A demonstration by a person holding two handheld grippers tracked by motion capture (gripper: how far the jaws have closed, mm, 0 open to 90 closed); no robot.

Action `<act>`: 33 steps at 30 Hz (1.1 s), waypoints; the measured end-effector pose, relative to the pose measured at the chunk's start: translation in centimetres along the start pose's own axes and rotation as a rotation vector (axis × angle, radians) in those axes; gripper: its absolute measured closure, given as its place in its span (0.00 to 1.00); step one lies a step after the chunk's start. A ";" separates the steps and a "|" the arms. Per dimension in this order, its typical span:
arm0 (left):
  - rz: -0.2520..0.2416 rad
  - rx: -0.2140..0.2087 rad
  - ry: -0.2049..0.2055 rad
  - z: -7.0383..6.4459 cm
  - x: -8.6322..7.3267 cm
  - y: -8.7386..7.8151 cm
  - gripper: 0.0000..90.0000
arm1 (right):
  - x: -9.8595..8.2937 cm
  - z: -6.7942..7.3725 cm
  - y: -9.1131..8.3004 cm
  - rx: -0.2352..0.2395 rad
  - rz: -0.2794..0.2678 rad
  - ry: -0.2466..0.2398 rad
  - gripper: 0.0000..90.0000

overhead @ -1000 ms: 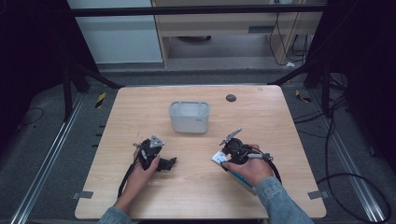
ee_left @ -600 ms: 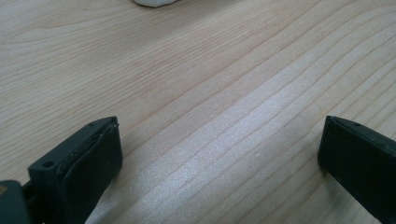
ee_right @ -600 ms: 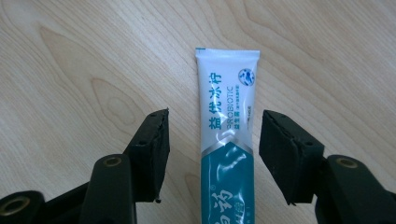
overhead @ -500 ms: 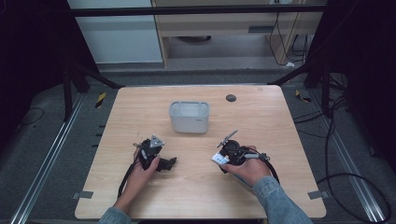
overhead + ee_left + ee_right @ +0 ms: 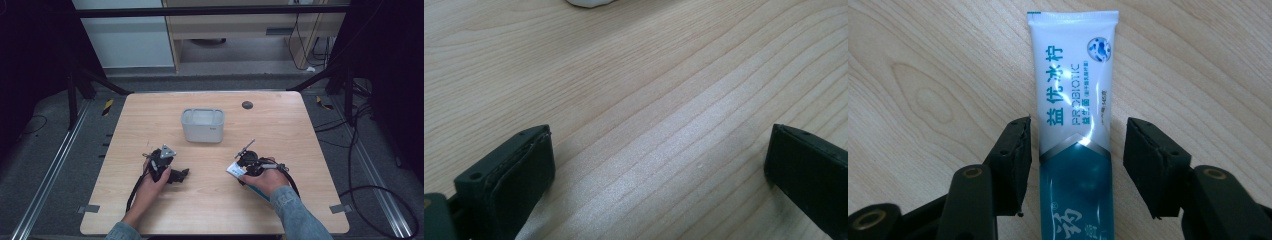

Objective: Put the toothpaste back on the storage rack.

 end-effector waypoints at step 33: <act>0.000 0.000 0.000 0.0 0.0 0.0 0.00 | 0.1 -0.1 0.5 -0.001 0.044 -0.032 0.70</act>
Point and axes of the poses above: each handheld gripper's, and its own axes: y roughly forward along the jaws, x roughly out of its top, z roughly to its left, the point moved 5 cm from there along y, roughly forward along the jaws, and after that the axes turned 8 degrees about x, right-handed, at the moved point
